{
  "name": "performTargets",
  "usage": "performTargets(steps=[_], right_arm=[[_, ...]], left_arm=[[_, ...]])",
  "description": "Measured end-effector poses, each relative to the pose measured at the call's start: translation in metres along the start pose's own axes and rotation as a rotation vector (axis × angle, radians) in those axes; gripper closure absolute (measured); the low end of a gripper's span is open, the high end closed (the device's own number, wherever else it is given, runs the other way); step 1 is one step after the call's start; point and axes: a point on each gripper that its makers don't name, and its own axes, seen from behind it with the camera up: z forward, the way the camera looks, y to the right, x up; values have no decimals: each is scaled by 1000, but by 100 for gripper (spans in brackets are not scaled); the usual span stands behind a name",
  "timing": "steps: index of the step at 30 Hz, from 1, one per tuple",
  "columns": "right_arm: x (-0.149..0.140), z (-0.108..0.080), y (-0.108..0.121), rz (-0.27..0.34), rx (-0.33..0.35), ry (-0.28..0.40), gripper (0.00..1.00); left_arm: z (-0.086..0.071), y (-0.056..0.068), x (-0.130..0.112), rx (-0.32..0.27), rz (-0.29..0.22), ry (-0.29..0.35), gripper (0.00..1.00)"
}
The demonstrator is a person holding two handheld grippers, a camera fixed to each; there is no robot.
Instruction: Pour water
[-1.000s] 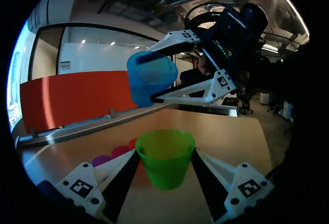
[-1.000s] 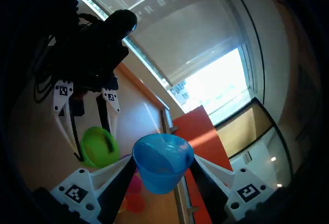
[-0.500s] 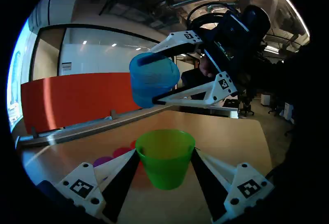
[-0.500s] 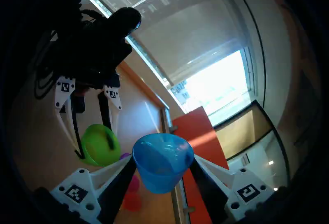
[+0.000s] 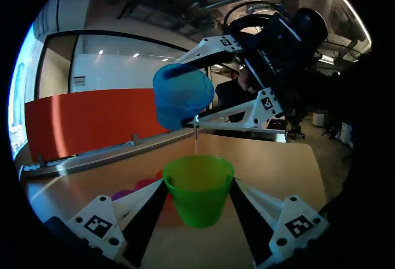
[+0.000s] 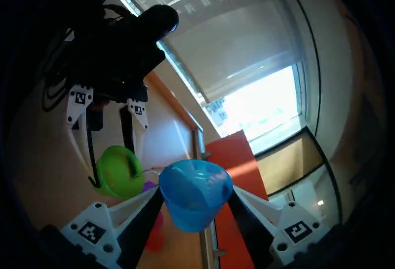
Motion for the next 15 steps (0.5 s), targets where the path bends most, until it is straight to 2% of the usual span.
performTargets(steps=[15], right_arm=[[2, -1, 0, -33, -2, -4, 10]], left_arm=[[0, 2, 1, -4, 8, 2, 15]])
